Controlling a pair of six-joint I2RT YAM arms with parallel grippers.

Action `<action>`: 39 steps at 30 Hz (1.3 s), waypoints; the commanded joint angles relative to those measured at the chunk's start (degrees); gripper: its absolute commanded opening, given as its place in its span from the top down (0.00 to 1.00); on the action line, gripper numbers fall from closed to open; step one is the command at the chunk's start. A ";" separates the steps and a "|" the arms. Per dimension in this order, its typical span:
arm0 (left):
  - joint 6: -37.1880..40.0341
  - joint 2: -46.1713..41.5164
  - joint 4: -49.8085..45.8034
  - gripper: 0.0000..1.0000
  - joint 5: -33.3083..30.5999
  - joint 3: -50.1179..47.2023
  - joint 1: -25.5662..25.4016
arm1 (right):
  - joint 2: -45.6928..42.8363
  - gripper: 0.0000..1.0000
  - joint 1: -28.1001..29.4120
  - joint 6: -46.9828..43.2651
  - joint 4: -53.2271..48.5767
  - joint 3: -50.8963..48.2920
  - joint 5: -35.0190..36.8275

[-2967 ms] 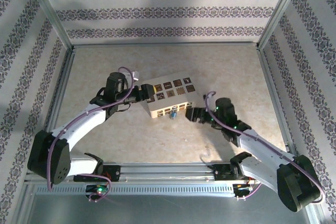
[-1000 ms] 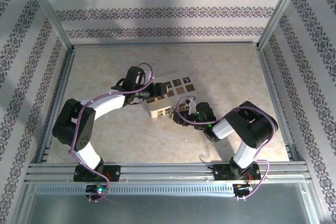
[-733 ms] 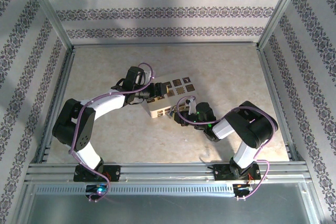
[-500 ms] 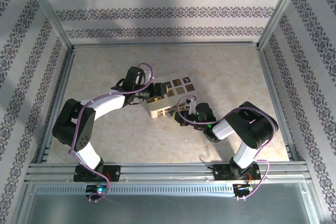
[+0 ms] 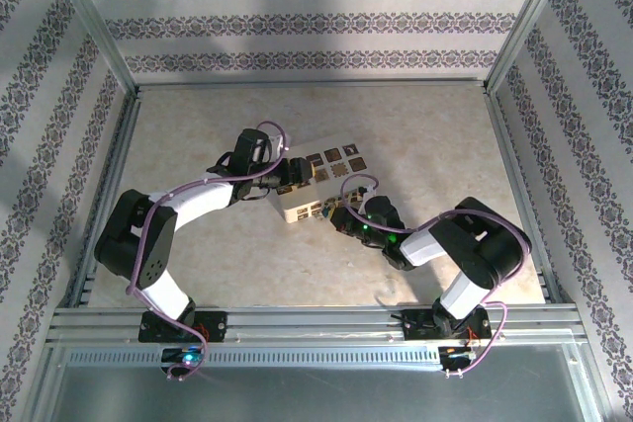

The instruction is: Unlock a padlock with a key

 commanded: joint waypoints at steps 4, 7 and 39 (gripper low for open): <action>1.03 -0.24 -3.32 0.44 -2.62 -2.80 -0.73 | -3.17 0.98 1.19 7.56 -9.24 2.29 9.81; 1.91 -0.36 -4.30 0.44 -3.83 -2.97 -1.29 | -5.93 1.00 1.26 7.71 -15.97 4.12 11.67; 1.90 2.19 1.91 0.43 -4.22 -10.40 -3.38 | -10.17 1.00 -0.06 14.04 -42.47 19.57 25.26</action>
